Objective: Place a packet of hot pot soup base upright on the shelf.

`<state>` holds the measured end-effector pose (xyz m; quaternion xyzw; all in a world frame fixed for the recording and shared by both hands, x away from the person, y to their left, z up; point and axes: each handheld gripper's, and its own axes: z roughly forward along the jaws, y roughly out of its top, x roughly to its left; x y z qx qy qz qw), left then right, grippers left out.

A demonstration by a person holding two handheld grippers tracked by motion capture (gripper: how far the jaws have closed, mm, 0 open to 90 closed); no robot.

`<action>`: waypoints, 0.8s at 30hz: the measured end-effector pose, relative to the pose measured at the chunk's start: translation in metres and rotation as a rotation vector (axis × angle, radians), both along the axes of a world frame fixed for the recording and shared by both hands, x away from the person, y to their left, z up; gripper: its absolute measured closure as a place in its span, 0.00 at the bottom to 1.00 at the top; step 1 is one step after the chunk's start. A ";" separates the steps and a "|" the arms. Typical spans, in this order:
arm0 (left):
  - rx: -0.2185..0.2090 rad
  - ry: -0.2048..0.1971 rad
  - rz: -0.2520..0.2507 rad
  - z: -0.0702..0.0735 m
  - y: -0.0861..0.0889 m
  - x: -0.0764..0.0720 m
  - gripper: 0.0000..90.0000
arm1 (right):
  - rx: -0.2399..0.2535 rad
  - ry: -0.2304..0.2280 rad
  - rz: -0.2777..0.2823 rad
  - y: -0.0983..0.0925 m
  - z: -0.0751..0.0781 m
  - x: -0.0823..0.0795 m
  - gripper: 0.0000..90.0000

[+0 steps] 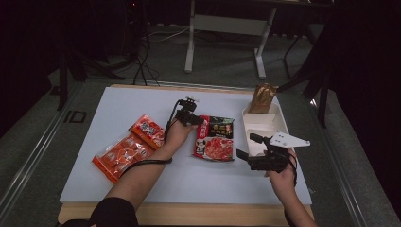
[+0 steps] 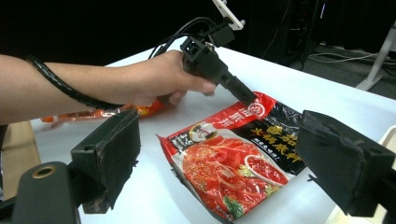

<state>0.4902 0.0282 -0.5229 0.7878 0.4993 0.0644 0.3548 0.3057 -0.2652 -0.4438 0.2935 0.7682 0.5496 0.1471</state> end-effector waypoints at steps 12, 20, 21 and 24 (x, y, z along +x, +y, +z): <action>-0.044 0.094 0.002 -0.012 -0.009 0.008 0.63 | -0.009 0.006 0.004 0.002 -0.001 0.001 0.16; 0.011 0.058 -0.017 -0.012 -0.018 0.005 0.89 | -0.006 0.006 0.003 0.001 -0.001 0.001 0.16; 0.028 0.052 -0.021 -0.010 -0.020 0.005 0.90 | -0.008 0.005 0.003 0.002 -0.001 0.001 0.16; 0.048 0.048 -0.031 -0.008 -0.023 0.005 0.94 | -0.013 0.004 0.005 0.003 -0.001 0.001 0.16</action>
